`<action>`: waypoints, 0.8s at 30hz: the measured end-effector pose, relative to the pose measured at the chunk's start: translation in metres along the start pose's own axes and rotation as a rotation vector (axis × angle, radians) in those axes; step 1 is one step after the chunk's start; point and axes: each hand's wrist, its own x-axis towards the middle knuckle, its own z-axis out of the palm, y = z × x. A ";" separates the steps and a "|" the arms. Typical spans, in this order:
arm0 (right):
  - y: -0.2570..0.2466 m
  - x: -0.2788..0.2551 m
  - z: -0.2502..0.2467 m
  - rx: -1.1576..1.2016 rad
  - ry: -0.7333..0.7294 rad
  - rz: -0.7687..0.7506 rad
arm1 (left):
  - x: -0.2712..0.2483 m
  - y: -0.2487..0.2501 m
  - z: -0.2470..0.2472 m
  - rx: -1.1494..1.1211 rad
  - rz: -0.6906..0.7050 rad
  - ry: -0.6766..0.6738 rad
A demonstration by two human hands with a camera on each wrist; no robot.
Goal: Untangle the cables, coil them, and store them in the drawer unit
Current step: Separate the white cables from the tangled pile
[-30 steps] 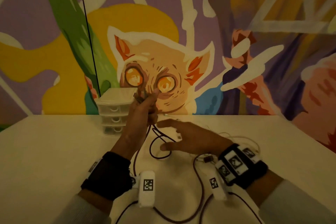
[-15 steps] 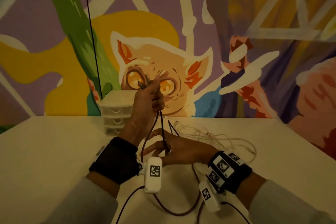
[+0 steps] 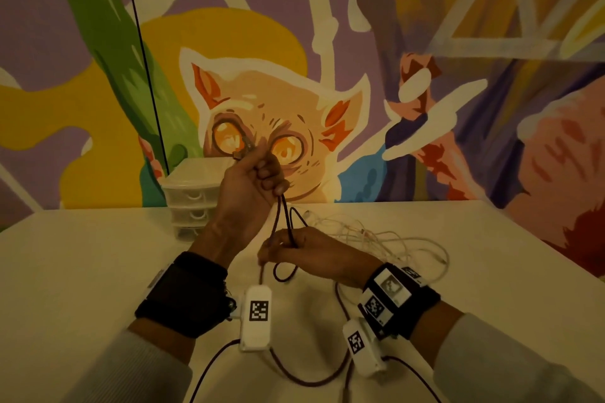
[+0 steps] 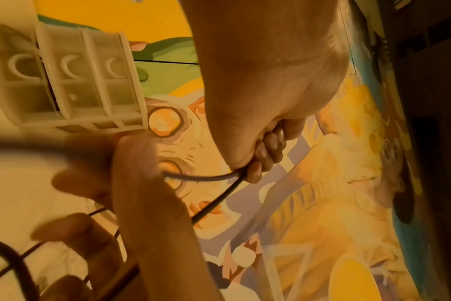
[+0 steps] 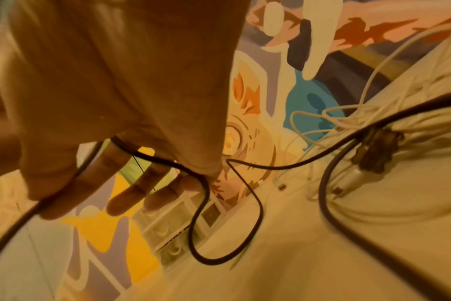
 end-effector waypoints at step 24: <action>0.040 -0.035 -0.120 -0.610 0.127 0.113 | -0.003 -0.068 -0.079 0.433 -0.179 0.259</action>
